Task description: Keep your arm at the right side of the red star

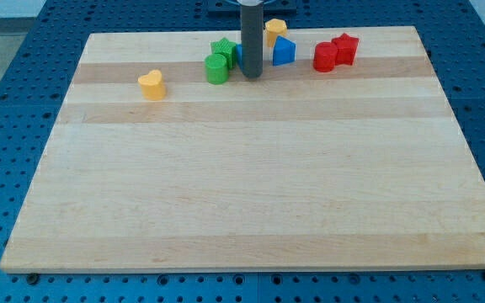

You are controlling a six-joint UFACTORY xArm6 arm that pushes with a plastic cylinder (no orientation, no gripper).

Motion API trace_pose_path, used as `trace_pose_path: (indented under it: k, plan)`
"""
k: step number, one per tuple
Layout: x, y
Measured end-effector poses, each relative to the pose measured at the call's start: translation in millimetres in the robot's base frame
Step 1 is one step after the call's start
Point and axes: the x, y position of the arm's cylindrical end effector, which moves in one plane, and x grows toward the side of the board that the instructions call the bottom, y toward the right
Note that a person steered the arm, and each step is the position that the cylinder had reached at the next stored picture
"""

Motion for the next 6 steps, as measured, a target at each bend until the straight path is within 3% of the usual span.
trace_pose_path:
  k: [1,2,3,4,5,6]
  plan:
    - [7.7,0.2]
    - [40.3,39.5]
    - [44.5,130.9]
    - [20.0,209.0]
    - [-61.0,221.0]
    - [-108.6,214.4]
